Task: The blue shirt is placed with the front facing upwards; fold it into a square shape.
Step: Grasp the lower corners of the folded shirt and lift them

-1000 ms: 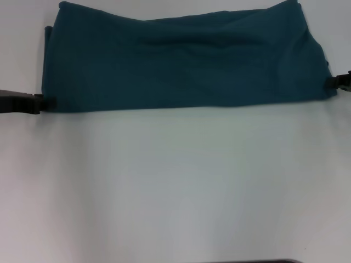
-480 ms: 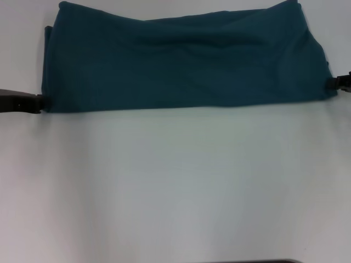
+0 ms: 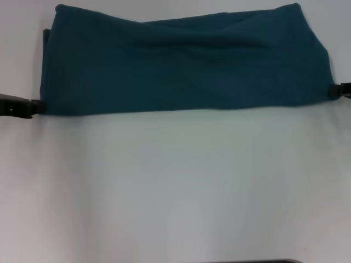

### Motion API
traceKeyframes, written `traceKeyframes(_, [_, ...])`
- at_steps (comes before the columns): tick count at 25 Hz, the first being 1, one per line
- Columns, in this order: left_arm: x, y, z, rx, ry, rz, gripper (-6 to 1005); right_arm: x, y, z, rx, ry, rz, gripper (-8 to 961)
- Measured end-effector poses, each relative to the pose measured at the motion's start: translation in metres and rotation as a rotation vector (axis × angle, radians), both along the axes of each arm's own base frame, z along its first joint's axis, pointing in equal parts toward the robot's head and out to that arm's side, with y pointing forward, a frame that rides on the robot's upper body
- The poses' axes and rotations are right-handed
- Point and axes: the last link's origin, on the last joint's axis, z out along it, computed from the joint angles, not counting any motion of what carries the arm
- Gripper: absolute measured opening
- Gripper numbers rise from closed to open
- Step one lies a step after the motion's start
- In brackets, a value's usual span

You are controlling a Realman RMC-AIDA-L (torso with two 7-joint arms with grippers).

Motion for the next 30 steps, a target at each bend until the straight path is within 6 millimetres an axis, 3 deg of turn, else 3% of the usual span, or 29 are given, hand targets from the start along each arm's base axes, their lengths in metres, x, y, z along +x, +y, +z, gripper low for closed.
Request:
traceKeyframes(9, [0.0,-0.014,0.009,-0.057,-0.008,-0.01,2,0.007,-0.019,0.013,-0.01,0.02,0.001,107])
traceKeyframes(21, [-0.008,-0.054,0.033,-0.135,-0.109,-0.028,2,0.023,-0.077,0.03,-0.08,0.071,0.019,122])
traceKeyframes(30, [-0.016,-0.06,0.03,-0.133,-0.121,-0.016,24,0.027,-0.088,0.024,-0.085,0.088,0.007,134])
